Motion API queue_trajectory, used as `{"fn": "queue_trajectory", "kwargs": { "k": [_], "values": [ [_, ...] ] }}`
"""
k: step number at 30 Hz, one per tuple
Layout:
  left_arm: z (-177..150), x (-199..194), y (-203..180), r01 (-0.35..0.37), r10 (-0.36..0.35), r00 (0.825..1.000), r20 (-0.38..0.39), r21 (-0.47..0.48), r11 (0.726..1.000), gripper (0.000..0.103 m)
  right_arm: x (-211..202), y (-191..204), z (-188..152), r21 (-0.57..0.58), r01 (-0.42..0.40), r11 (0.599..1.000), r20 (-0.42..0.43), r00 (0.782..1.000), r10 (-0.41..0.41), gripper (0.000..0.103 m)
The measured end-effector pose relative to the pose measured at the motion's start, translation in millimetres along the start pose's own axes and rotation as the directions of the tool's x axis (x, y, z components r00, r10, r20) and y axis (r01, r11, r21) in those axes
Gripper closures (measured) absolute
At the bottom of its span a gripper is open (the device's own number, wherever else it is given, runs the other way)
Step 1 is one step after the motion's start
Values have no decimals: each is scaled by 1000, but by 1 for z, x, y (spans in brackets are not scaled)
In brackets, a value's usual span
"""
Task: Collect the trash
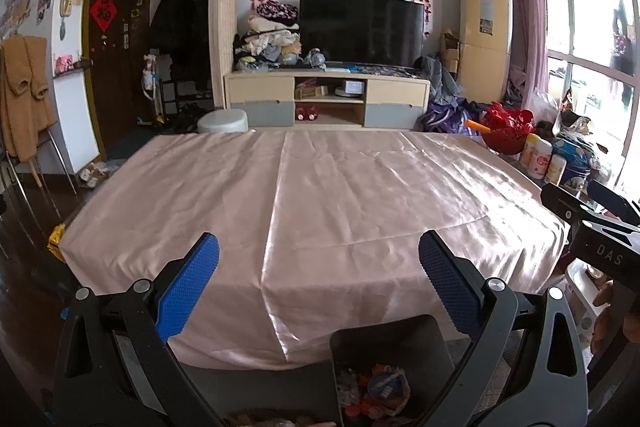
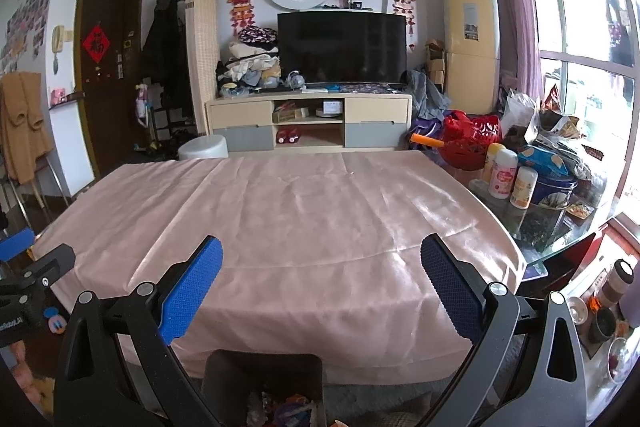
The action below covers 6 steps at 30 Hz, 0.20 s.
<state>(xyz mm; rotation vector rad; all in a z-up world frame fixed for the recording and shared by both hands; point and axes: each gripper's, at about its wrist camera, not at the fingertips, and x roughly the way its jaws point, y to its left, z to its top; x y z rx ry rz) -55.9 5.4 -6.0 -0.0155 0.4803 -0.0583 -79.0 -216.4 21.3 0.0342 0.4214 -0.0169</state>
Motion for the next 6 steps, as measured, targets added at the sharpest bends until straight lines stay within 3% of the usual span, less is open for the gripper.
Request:
{"fn": "queue_trajectory", "kwargs": {
  "k": [6],
  "values": [
    [0,5,1,-32,32,999,-11,1,999,8,0,0,0,0,0,1000,0,1000,0,3]
  ]
}}
